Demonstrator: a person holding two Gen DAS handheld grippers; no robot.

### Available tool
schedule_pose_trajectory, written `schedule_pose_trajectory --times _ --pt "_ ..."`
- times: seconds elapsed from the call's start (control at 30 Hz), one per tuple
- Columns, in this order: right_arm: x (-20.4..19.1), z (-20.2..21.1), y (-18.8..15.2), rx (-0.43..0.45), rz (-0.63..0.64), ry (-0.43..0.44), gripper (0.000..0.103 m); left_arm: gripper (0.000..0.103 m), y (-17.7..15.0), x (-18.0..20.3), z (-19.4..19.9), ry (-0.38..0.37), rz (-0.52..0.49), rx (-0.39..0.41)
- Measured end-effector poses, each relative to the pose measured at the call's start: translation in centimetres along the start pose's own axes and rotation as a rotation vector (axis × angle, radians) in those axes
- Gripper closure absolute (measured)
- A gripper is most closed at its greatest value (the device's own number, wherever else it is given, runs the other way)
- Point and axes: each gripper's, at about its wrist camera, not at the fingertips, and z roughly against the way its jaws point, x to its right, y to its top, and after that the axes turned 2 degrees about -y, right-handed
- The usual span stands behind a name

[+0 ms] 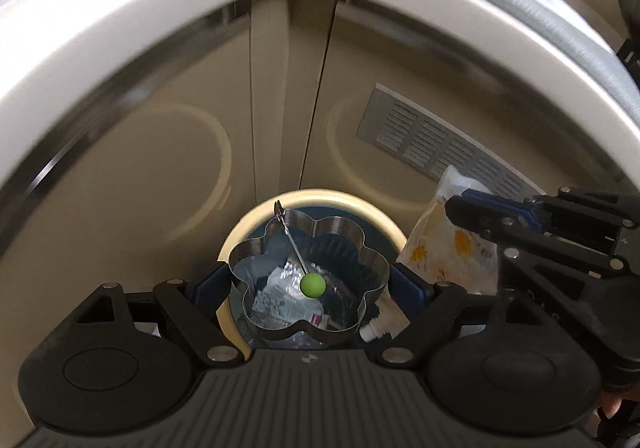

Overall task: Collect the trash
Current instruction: 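Carry the egg ring and plastic bag down toward the trash bin, then open both grippers above the bin to drop the ring and bag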

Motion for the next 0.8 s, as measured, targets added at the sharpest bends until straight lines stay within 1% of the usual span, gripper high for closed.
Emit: schedule_pose_trajectory --times 0.03,0.07,0.27,0.4,0.53,0.6,0.63,0.67,0.7,0.73,0.8 --pt "0.0 -0.4 -0.1 -0.007 -0.001 0.0 0.1 0.014 0.0 -0.1 -0.5 -0.004 0.002 -0.014" --pt "0.1 -0.8 -0.2 -0.015 -0.003 -0.001 0.101 0.014 0.2 -0.1 -1.0 -0.005 0.007 -0.027" --pt "0.4 -3.8 -0.5 -0.07 -0.004 -0.012 0.102 0.014 0.1 -0.1 -4.2 0.018 0.006 -0.092" --pt "0.7 -5.2 -0.8 -0.103 -0.019 -0.016 0.102 0.014 0.1 0.3 -5.8 0.027 -0.017 -0.124" --pt "0.9 -6.0 -1.0 -0.123 -0.025 -0.019 0.102 0.014 0.0 0.6 -7.8 0.007 -0.044 -0.163" --pt "1.1 -6.4 -1.0 -0.135 -0.036 -0.02 0.102 0.012 -0.1 0.6 -9.2 -0.007 -0.054 -0.199" --pt "1.2 -6.6 -1.0 -0.142 -0.045 -0.02 0.101 0.009 -0.1 0.5 -9.8 -0.015 -0.05 -0.219" --pt "1.4 -6.7 -1.1 -0.151 -0.056 -0.019 0.1 0.002 -0.1 0.4 -10.2 -0.023 -0.044 -0.238" --pt "1.7 -6.7 -1.2 -0.159 -0.067 -0.018 0.1 0.0 0.0 0.3 -10.5 -0.031 -0.036 -0.253" --pt "2.0 -6.8 -1.3 -0.164 -0.077 -0.02 0.098 0.0 0.0 0.2 -10.6 -0.033 -0.032 -0.258" --pt "2.1 -6.9 -1.4 -0.173 -0.083 -0.027 0.085 0.0 -0.1 0.2 -10.9 -0.027 -0.042 -0.271"
